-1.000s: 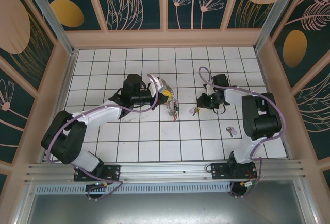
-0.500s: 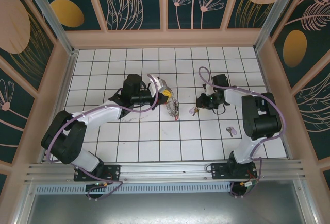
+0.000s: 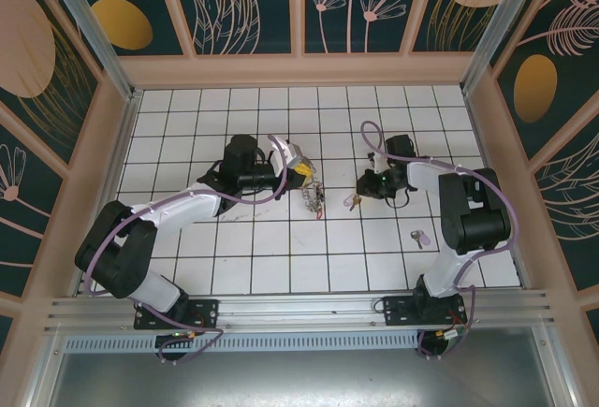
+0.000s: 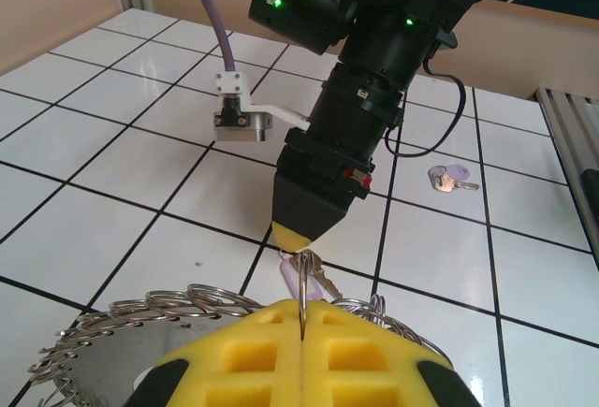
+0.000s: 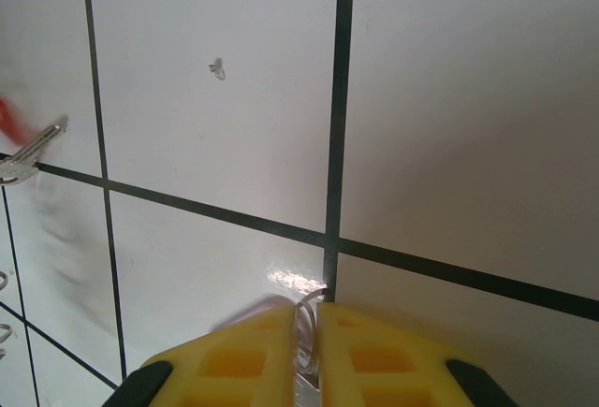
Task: Put the keys on the keyring
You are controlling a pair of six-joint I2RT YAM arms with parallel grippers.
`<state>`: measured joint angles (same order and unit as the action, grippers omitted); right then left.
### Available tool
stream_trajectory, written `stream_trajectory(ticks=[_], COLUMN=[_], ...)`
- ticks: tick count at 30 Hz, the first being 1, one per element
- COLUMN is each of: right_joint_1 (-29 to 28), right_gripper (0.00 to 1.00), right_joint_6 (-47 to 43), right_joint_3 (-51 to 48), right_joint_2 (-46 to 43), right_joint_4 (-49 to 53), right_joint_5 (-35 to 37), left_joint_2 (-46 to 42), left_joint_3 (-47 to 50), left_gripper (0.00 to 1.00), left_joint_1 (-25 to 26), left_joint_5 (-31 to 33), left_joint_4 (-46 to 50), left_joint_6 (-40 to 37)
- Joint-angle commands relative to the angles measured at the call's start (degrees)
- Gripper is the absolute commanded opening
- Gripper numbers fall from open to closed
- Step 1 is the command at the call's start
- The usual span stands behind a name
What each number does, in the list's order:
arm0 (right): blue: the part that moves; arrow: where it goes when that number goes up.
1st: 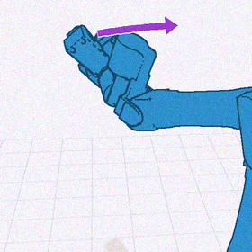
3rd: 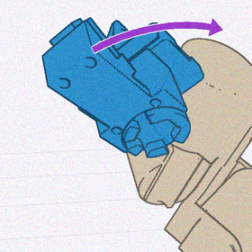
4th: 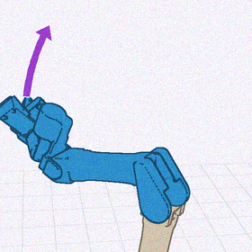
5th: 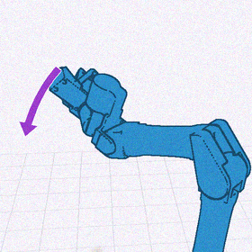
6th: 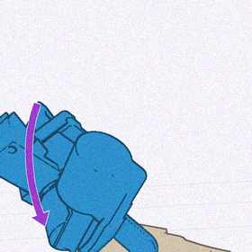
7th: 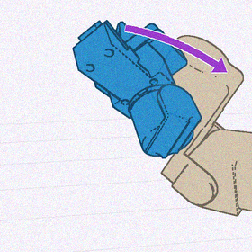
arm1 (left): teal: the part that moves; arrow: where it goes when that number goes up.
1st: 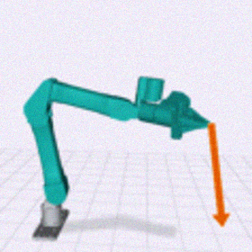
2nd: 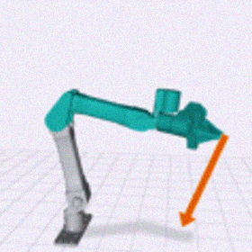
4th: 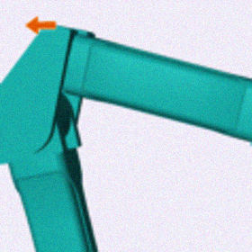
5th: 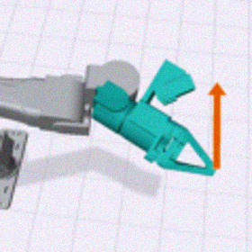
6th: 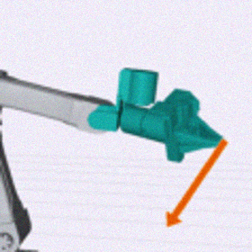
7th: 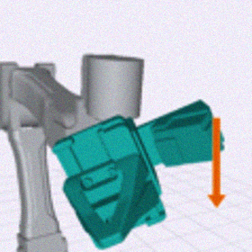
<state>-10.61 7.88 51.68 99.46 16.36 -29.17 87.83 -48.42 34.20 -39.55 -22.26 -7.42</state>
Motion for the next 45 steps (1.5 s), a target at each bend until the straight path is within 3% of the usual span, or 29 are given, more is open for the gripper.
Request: stream_trajectory(ticks=[1,45], right_joint_1=[-0.5,-0.9], right_gripper=[0.13,0.12], right_joint_6=[0.6,0.8], right_joint_3=[-0.3,-0.3], right_joint_2=[-0.9,1.3], right_joint_4=[0.6,-1.0], right_joint_5=[-0.4,-0.5], left_joint_2=[0.6,1.2], left_joint_3=[-2.4,-2.3], left_gripper=[0.00,0.00], left_joint_1=[0.3,0.3], left_joint_5=[-1.6,-1.6], left_joint_4=[-1.7,-1.6], left_joint_6=[-0.7,-0.7])
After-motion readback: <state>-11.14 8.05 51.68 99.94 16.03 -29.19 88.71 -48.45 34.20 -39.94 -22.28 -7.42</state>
